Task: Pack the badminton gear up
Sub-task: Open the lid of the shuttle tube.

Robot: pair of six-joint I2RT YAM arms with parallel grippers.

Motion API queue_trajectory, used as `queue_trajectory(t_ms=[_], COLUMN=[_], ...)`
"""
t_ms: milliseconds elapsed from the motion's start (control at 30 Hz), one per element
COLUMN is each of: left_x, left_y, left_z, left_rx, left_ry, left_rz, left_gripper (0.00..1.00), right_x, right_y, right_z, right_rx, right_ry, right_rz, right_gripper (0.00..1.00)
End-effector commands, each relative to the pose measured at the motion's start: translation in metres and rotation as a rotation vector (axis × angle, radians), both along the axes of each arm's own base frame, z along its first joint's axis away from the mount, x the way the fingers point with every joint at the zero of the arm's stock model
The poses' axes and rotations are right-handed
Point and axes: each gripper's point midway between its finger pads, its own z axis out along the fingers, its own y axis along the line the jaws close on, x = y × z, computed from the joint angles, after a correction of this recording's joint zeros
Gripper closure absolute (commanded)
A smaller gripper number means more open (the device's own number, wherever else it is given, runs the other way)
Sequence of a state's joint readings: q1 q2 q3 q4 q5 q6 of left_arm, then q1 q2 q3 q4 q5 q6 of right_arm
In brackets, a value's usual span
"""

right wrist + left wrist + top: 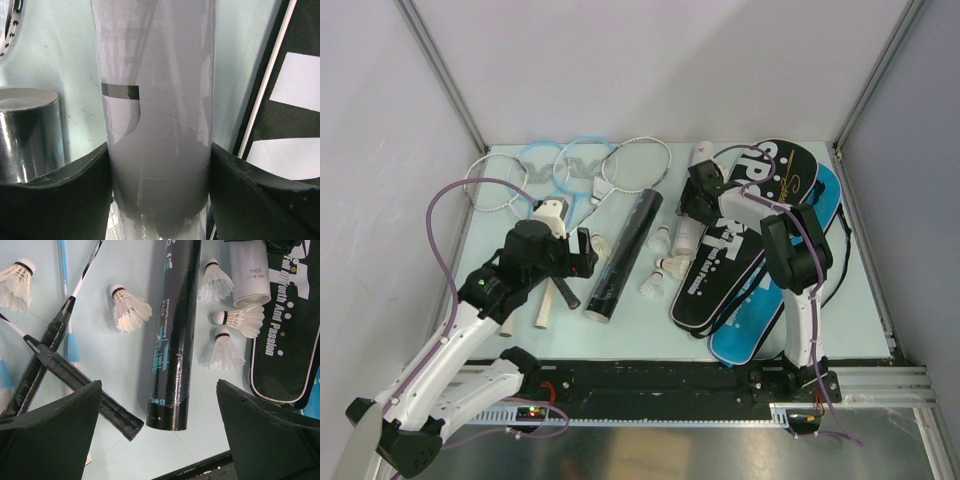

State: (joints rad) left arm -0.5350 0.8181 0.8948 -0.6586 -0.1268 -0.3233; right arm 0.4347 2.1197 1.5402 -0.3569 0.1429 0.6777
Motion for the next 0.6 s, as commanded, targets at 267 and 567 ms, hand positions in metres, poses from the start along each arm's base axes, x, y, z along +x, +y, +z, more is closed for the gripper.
queue_trajectory(t_ms=[267,567], left_x=[0.016,0.026], left_y=[-0.038,-0.058], left_z=[0.073,0.185], left_rx=[-0.212,-0.262], left_ry=[-0.061,-0.277], left_rz=[-0.057,-0.202], left_gripper=[0.00,0.01], right_x=[-0.020,-0.117], right_y=[0.000,0.027], right_z=[0.156,0.236], right_rx=[0.112,0.172], right_ry=[-0.418,-0.752], right_rz=[0.233,0.537], right_gripper=[0.55,0.56])
